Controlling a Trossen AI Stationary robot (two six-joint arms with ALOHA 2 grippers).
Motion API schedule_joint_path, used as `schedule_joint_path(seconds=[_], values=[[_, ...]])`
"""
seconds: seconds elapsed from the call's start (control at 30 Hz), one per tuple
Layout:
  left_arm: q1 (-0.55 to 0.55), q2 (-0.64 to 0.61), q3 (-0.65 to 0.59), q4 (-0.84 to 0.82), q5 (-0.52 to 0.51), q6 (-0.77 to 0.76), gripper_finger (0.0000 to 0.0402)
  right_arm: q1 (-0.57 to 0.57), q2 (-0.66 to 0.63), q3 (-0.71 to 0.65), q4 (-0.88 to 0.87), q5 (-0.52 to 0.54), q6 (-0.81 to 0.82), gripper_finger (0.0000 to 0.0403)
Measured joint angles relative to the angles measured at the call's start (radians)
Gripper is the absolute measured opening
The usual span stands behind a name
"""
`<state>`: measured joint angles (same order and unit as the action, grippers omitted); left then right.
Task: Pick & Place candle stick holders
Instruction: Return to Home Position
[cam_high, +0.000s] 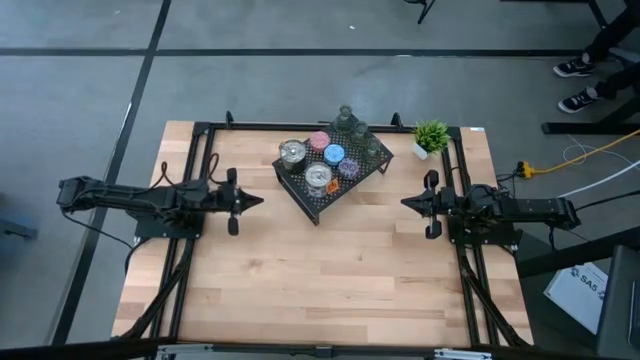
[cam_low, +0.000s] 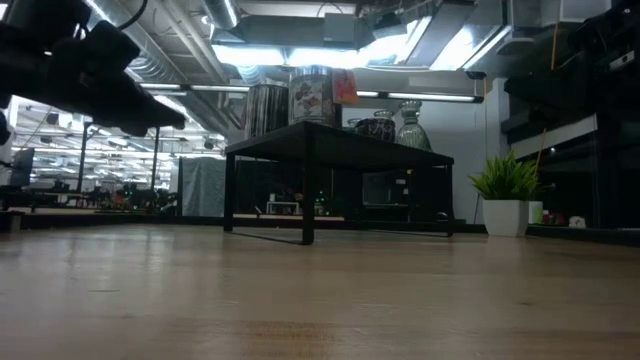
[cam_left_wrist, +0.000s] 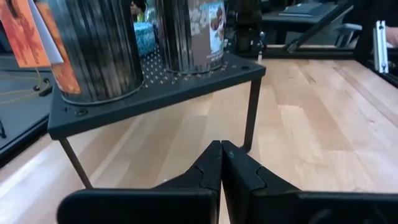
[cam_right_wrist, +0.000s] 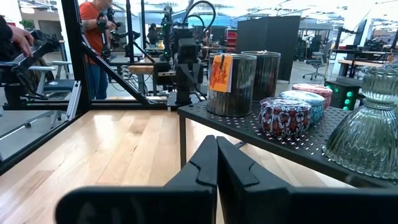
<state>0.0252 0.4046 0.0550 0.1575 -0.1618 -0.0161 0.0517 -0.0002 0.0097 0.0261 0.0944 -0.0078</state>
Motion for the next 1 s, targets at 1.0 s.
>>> schedule_joint_path(seconds=[1.0], values=[[-0.039,-0.224,-0.046,-0.13,0.041,0.019,0.0001,0.0,0.0,0.0,0.0,0.0,0.0,0.0]])
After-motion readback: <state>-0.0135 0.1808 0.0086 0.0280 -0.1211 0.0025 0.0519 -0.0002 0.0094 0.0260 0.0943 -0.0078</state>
